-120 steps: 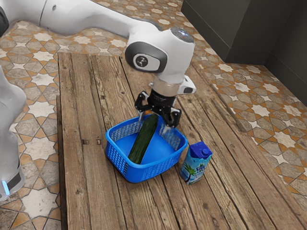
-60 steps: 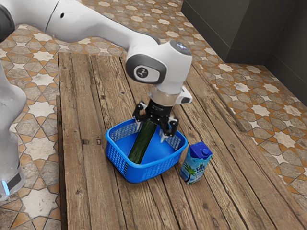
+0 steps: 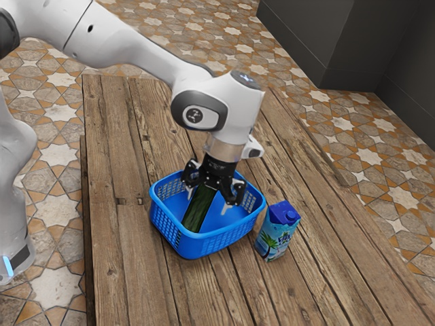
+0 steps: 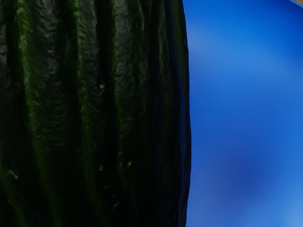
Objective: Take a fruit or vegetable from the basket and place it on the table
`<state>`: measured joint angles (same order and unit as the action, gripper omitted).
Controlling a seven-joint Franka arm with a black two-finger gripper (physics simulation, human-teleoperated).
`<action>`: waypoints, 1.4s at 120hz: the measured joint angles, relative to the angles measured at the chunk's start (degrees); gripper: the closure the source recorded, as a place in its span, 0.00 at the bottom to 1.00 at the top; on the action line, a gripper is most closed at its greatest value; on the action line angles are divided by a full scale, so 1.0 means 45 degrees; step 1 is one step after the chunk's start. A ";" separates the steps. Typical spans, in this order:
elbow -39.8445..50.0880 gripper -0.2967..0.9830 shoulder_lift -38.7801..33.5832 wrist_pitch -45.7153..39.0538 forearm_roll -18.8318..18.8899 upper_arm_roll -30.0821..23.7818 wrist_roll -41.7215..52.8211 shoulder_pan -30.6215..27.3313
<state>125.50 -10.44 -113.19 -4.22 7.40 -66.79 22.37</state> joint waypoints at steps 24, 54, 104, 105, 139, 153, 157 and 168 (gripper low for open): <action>0.0194 0.36 0.0007 -0.0152 -0.0224 0.0223 -0.0051 -0.0009; 0.0349 0.61 0.0067 -0.0194 -0.0460 0.0366 -0.0145 -0.0127; -0.3419 0.63 -0.2062 0.4197 0.1586 0.0782 -0.0769 -0.1427; -0.3434 0.63 -0.2231 0.4392 0.1632 0.0825 -0.0792 -0.1586; -0.2497 0.65 -0.4699 0.8366 0.2230 0.2782 -0.1359 -0.4181; -0.2426 0.65 -0.4683 0.8764 0.2465 0.3365 -0.1340 -0.4377; -0.2421 0.65 -0.4682 0.8840 0.2512 0.3533 -0.1320 -0.4390; -0.2469 0.59 -0.4566 0.8988 0.2656 0.3672 -0.1212 -0.4379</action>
<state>114.39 -30.98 -72.75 7.73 23.93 -72.25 2.67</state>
